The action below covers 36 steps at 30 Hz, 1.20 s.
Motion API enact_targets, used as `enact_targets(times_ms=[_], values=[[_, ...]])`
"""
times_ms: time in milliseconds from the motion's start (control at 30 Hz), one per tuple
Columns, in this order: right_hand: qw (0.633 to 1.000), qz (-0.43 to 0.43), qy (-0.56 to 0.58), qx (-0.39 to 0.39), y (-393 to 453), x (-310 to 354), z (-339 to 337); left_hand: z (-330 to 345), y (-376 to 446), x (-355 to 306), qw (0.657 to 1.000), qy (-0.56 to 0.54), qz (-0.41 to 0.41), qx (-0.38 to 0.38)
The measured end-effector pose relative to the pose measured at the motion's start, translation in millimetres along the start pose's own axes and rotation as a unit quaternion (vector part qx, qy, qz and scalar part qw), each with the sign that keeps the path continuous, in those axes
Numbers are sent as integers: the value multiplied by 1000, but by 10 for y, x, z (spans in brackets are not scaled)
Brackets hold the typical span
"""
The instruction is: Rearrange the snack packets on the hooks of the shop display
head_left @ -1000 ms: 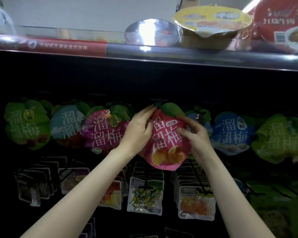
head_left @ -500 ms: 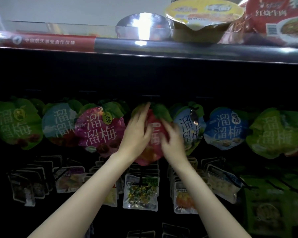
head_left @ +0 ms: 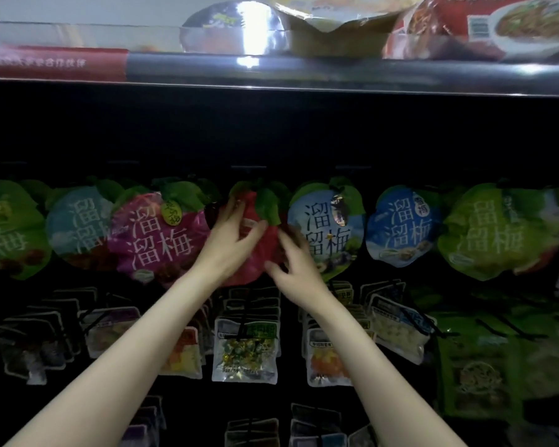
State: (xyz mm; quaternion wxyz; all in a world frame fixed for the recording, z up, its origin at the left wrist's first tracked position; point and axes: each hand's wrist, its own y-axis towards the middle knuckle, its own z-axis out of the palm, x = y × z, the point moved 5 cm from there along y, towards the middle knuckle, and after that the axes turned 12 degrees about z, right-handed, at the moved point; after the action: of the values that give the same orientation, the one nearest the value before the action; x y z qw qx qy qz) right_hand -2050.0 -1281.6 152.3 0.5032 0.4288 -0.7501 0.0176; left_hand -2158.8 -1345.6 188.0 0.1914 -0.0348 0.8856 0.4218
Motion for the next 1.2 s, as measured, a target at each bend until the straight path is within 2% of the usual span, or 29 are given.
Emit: enact_targets(times_ms=[100,200,267,400,467,567,667,767,900,967,1033,1100,1200], values=[[996,-8,-36,77,-84,-11,1,-18,95,23,999,38,-27,12],[992,-16,-95,82,-59,-81,-19,2,122,81,992,116,-50,20],[993,-27,-112,39,-37,-137,-110,13,83,102,988,148,-35,9],[997,-39,-63,-23,-51,-208,-462,82,-19,87,986,161,-31,-15],[995,-39,-59,-76,-82,-280,-711,132,-65,-28,980,194,-1,-36],[988,-1,-26,-150,-140,-460,-1092,221,-128,-297,965,229,93,-91],[972,69,-14,-225,-174,-794,-1482,392,-124,-502,970,192,92,-120],[959,122,1,-255,-230,-1100,-1787,664,-136,-738,966,194,118,-125],[936,53,-52,-343,-400,-1299,-2272,1287,-102,-1191,961,170,197,-93],[916,7,-72,-394,-479,-1384,-2571,1619,37,-1373,968,151,186,-77],[899,6,-83,-429,-493,-1522,-2934,1927,214,-1545,974,155,158,-48],[912,53,-54,-403,-417,-1720,-3266,2244,377,-1659,977,184,110,3],[958,97,68,-263,-258,-1897,-3474,2592,589,-1809,964,248,85,43]])
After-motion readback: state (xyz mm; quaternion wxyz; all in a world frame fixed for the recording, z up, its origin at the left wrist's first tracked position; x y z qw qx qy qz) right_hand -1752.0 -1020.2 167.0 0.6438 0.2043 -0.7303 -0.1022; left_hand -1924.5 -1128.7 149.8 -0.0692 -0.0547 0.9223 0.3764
